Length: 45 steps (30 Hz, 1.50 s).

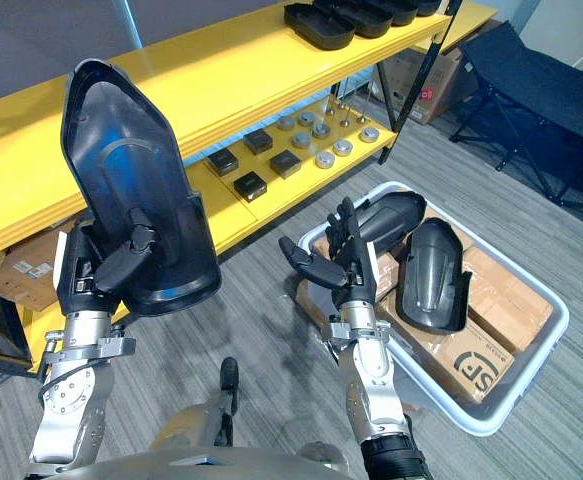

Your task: Walk over and take three plastic housings, then place them on the shelf

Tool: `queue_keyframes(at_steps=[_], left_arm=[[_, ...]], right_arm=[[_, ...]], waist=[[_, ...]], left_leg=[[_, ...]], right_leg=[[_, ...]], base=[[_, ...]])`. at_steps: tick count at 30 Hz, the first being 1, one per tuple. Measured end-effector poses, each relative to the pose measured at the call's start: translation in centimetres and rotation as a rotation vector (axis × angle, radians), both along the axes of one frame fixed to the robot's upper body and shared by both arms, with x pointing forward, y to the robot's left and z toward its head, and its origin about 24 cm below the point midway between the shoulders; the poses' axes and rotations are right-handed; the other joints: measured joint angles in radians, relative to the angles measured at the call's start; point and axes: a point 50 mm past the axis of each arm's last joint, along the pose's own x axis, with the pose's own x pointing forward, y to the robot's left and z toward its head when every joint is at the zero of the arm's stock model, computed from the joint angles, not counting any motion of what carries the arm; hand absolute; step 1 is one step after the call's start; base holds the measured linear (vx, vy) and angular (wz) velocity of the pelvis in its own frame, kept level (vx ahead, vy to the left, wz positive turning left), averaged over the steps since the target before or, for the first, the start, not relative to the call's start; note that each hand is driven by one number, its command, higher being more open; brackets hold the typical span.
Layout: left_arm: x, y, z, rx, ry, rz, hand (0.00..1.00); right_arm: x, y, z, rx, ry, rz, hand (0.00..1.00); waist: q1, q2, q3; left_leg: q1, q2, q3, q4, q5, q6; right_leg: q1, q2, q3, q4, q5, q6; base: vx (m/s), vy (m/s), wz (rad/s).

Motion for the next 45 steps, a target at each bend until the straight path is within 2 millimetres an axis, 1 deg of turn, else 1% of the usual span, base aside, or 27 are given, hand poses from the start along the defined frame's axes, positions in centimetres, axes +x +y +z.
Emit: queue_keyframes(at_steps=[1,2,4,7,8,9,10,11,12,13,15,18,21,24,25,26,27,28,30,32,34,36,37,39,41,44,45], left_arm=[[0.0,0.0,0.0,-0.009,0.002,0.014,0.00],[-0.2,0.2,-0.1,-0.013,0.007,0.033,0.00],[-0.4,0.5,-0.3,-0.018,0.019,0.058,0.00],[-0.6,0.8,-0.4,-0.016,0.025,0.081,0.00],[-0.6,0.9,-0.4,-0.011,0.028,0.082,0.00],[-0.7,1.0,-0.2,-0.003,0.024,0.078,0.00],[-0.6,1.0,-0.1,0.004,0.019,0.076,0.00],[-0.6,0.9,-0.1,0.020,0.020,0.073,0.00],[-0.6,1.0,0.1,0.045,0.015,0.063,0.00],[-0.5,1.1,0.5,0.069,0.000,0.051,0.00],[-0.1,1.2,1.2,0.089,-0.031,0.047,0.00],[0.8,1.1,2.2,0.096,-0.076,0.040,0.00],[1.2,1.1,2.5,0.089,-0.090,0.053,0.00],[1.3,1.0,1.9,0.084,-0.059,0.048,0.00],[1.3,0.9,1.5,0.085,-0.042,0.045,0.00],[1.2,0.8,1.1,0.085,-0.021,0.038,0.00],[1.2,0.6,1.1,0.084,-0.020,0.031,0.00],[1.3,0.3,0.9,0.070,-0.016,0.024,0.00],[0.7,0.0,-0.1,0.048,0.030,0.030,0.00],[0.6,0.0,-0.6,0.046,0.052,0.029,0.00],[0.7,-0.1,-1.0,0.035,0.069,0.042,0.00],[0.6,-0.2,-1.9,0.007,0.115,0.065,0.00],[0.6,-0.1,-2.0,0.008,0.124,0.069,0.00],[0.7,0.0,-1.9,0.019,0.117,0.077,0.00],[0.8,-0.1,-1.7,0.036,0.109,0.074,0.00],[0.9,-0.2,-1.7,0.054,0.107,0.064,0.00],[0.9,-0.2,-1.6,0.053,0.107,0.064,0.00]], right_arm=[[0.0,0.1,0.1,0.001,-0.007,0.006,1.00],[0.1,0.2,0.3,0.002,-0.015,0.016,1.00],[0.1,0.3,0.2,0.004,-0.015,0.021,1.00],[0.0,0.7,0.2,0.031,-0.024,0.015,1.00],[-0.1,0.9,0.2,0.045,-0.025,0.008,1.00],[-0.2,0.9,0.2,0.051,-0.031,0.002,1.00],[-0.3,0.9,0.1,0.050,-0.030,0.000,1.00],[-0.4,0.7,-0.1,0.040,-0.020,-0.009,1.00],[-0.6,0.6,-0.3,0.035,-0.007,-0.018,1.00],[-0.6,0.7,-0.3,0.037,-0.009,-0.020,1.00],[-0.4,0.6,0.0,0.030,-0.024,-0.021,1.00],[-0.4,-0.2,0.5,0.018,-0.048,-0.035,1.00],[-0.4,-1.8,1.9,-0.015,-0.113,-0.045,1.00],[-0.7,-2.4,2.5,-0.029,-0.136,-0.042,1.00],[-0.7,-2.3,2.6,-0.030,-0.143,-0.036,1.00],[-0.9,-2.2,2.7,-0.034,-0.151,-0.021,1.00],[-1.1,-2.2,2.9,-0.036,-0.157,-0.018,1.00],[-1.0,-2.3,3.2,-0.045,-0.169,-0.012,1.00],[-0.7,-2.0,3.6,-0.049,-0.186,0.007,1.00],[-0.7,-2.1,3.6,-0.049,-0.184,0.000,1.00],[-0.7,-2.1,3.5,-0.048,-0.180,-0.004,1.00],[-0.9,-2.3,3.4,-0.059,-0.172,0.000,1.00],[-0.9,-2.3,3.3,-0.059,-0.168,-0.001,1.00],[-1.1,-2.6,3.4,-0.063,-0.181,-0.012,1.00],[-1.2,-2.8,3.4,-0.062,-0.180,-0.025,1.00],[-1.3,-3.4,3.4,-0.072,-0.173,-0.059,1.00],[-1.3,-3.7,3.5,-0.089,-0.174,-0.058,1.00]], waist=[[0.004,-0.024,0.020],[0.015,-0.012,0.039],[0.014,0.001,0.049],[0.022,-0.018,0.059],[0.023,-0.040,0.060],[0.027,-0.048,0.063],[0.029,-0.053,0.065],[0.027,-0.054,0.062],[0.021,-0.052,0.061],[0.015,-0.056,0.058],[0.006,-0.055,0.052],[0.001,-0.049,0.042],[-0.030,-0.025,0.029],[-0.053,-0.028,0.025],[-0.054,-0.040,0.018],[-0.053,-0.074,-0.008],[-0.053,-0.087,-0.019],[-0.048,-0.087,-0.025],[-0.032,-0.038,-0.049],[-0.030,-0.013,-0.064],[-0.032,-0.004,-0.064],[-0.023,0.024,-0.047],[-0.017,0.026,-0.048],[-0.024,0.023,-0.051],[-0.033,0.021,-0.048],[-0.045,0.020,-0.032],[-0.046,0.041,-0.040]], left_leg=[[-0.039,0.008,0.036,0.108,-0.083,0.008],[-0.074,0.033,0.051,0.312,-0.127,0.047],[-0.074,0.051,0.047,0.399,-0.213,0.035],[-0.089,0.037,0.066,0.479,-0.284,0.053],[-0.083,0.014,0.076,0.491,-0.306,0.060],[-0.081,0.015,0.097,0.543,-0.355,0.085],[-0.078,0.012,0.093,0.553,-0.376,0.088],[-0.069,-0.010,0.084,0.558,-0.393,0.106],[-0.043,-0.026,0.069,0.528,-0.397,0.114],[-0.015,-0.036,0.053,0.484,-0.392,0.124],[0.023,-0.044,0.019,0.418,-0.366,0.129],[0.088,-0.058,-0.013,0.325,-0.339,0.128],[0.160,-0.061,-0.039,0.280,-0.339,0.124],[0.211,-0.062,-0.075,0.283,-0.356,0.096],[0.225,-0.067,-0.081,0.284,-0.366,0.083],[0.233,-0.081,-0.087,0.284,-0.389,0.064],[0.236,-0.085,-0.087,0.284,-0.410,0.065],[0.240,-0.077,-0.087,0.287,-0.440,0.074],[0.233,-0.008,-0.090,0.308,-0.491,0.034],[0.246,0.035,-0.093,0.309,-0.504,0.020],[0.203,0.061,-0.076,0.476,-0.507,0.010],[0.082,0.118,-0.055,0.865,-0.455,-0.022],[0.073,0.130,-0.048,0.881,-0.467,-0.022],[0.037,0.160,-0.023,0.723,-0.506,-0.016],[0.024,0.155,-0.020,0.575,-0.492,-0.022],[0.027,0.163,-0.038,0.390,-0.375,-0.049],[0.044,0.176,-0.034,0.318,-0.277,-0.039]], right_leg=[[-0.002,-0.032,-0.002,0.001,0.000,-0.003],[0.004,-0.033,0.011,0.020,-0.003,-0.004],[0.011,-0.031,0.027,0.055,-0.025,0.004],[0.019,-0.059,0.032,0.078,-0.051,0.008],[0.030,-0.085,0.029,0.079,-0.063,-0.006],[0.049,-0.098,0.024,0.090,-0.078,-0.035],[0.046,-0.106,0.033,0.143,-0.071,-0.039],[-0.006,-0.143,0.055,0.279,-0.024,-0.098],[-0.068,-0.161,0.092,0.393,0.058,-0.160],[-0.118,-0.149,0.156,0.463,0.099,-0.137],[-0.168,-0.080,0.209,0.447,0.043,-0.093],[-0.252,-0.010,0.227,0.351,0.012,-0.097],[-0.370,0.061,0.302,0.179,0.050,-0.047],[-0.397,0.086,0.352,0.039,0.159,-0.040],[-0.396,0.087,0.362,0.001,0.235,-0.048],[-0.390,0.085,0.373,-0.045,0.374,-0.059],[-0.378,0.086,0.370,-0.061,0.423,-0.071],[-0.353,0.086,0.344,-0.086,0.389,-0.065],[-0.311,0.145,0.304,-0.148,0.390,-0.096],[-0.293,0.181,0.290,-0.148,0.354,-0.127],[-0.261,0.201,0.286,-0.147,0.320,-0.140],[-0.167,0.229,0.300,-0.150,0.292,-0.158],[-0.152,0.230,0.308,-0.151,0.285,-0.158],[-0.116,0.220,0.332,-0.179,0.268,-0.166],[-0.105,0.198,0.351,-0.185,0.261,-0.157],[-0.083,0.159,0.384,-0.152,0.235,-0.109],[-0.091,0.159,0.410,-0.122,0.214,-0.085]], base=[[-0.05,0.062,-0.11],[-0.06,0.065,-0.24],[-0.01,0.064,-0.19],[0.06,0.131,-0.05],[0.15,0.157,0.09],[0.18,0.150,0.09],[0.24,0.150,0.19],[0.26,0.185,0.36],[0.32,0.231,0.51],[0.27,0.192,0.43],[0.25,0.113,0.35],[0.33,0.096,0.33],[0.29,0.041,0.41],[0.30,-0.061,0.54],[0.28,-0.144,0.64],[0.29,-0.176,0.69],[0.29,-0.231,0.74],[0.26,-0.215,0.37],[0.25,-0.201,0.14],[0.22,-0.162,0.14],[0.21,-0.147,0.06],[0.20,-0.095,-0.30],[0.23,-0.034,-0.39],[0.23,0.012,-0.28],[0.18,0.080,-0.19],[0.21,0.186,-0.36],[0.24,0.350,-0.64]])
